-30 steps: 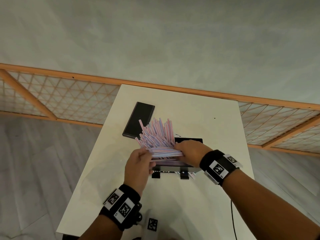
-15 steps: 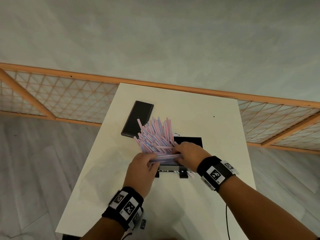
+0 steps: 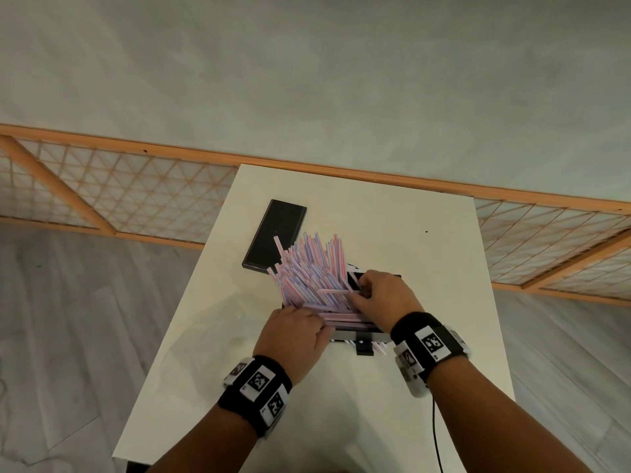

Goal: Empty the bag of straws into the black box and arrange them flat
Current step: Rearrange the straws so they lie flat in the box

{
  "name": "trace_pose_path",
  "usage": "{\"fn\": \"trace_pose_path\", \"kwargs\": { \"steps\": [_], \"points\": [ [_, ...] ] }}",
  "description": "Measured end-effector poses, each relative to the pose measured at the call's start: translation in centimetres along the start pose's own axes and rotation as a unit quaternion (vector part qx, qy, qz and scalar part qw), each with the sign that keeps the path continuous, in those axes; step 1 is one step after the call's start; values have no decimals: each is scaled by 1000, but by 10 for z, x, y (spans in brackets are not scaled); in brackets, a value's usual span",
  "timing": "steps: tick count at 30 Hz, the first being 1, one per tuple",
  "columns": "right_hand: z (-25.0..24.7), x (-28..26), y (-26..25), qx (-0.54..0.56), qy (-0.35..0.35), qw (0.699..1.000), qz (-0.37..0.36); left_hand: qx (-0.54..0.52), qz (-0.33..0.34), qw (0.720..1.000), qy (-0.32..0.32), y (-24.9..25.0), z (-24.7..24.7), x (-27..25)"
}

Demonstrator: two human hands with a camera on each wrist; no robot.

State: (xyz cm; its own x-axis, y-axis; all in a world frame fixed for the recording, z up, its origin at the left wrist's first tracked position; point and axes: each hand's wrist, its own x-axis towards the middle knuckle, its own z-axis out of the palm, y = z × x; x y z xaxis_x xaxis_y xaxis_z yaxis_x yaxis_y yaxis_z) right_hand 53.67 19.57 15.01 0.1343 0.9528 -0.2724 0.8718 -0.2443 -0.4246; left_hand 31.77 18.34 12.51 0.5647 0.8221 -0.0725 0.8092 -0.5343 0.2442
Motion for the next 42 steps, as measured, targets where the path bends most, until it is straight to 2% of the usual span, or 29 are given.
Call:
{"fn": "trace_pose_path", "kwargs": {
  "steps": [3, 6, 11, 16, 19, 22, 25, 28, 32, 36, 42],
  "points": [
    [10, 5, -3, -47, -48, 998, 10, 17, 11, 999, -32, 1, 0, 3],
    [21, 13, -5, -39, -54, 998, 10, 47, 38, 998, -31, -1, 8, 5],
    [27, 21, -6, -17, -107, 994, -21, 62, 59, 995, -41, -3, 14, 9],
    [18, 21, 0, -68, -76, 992, -70, 56, 65, 996, -11, -1, 10, 6],
    [11, 16, 5, -51, -47, 990, -124, 32, 43, 999, -10, -2, 14, 5],
    [-3, 11, 9, -8, 11, 990, -142, 30, 37, 999, -9, -3, 16, 6],
    [-19, 6, 11, 78, 42, 988, -128, 31, 37, 999, -21, 0, 11, 4],
    [-34, 1, 13, 184, 29, 978, -98, 22, 27, 999, -25, 0, 10, 2],
    [-45, -2, 15, 220, 44, 971, -87, -9, 5, 1000, -24, 4, 5, 0],
    [-44, -5, 10, 254, 71, 960, -89, -39, -10, 999, 18, 13, -1, -3],
    [-57, -11, -12, 333, 110, 929, -116, -96, -26, 995, 20, 15, -5, -5]
  ]
}}
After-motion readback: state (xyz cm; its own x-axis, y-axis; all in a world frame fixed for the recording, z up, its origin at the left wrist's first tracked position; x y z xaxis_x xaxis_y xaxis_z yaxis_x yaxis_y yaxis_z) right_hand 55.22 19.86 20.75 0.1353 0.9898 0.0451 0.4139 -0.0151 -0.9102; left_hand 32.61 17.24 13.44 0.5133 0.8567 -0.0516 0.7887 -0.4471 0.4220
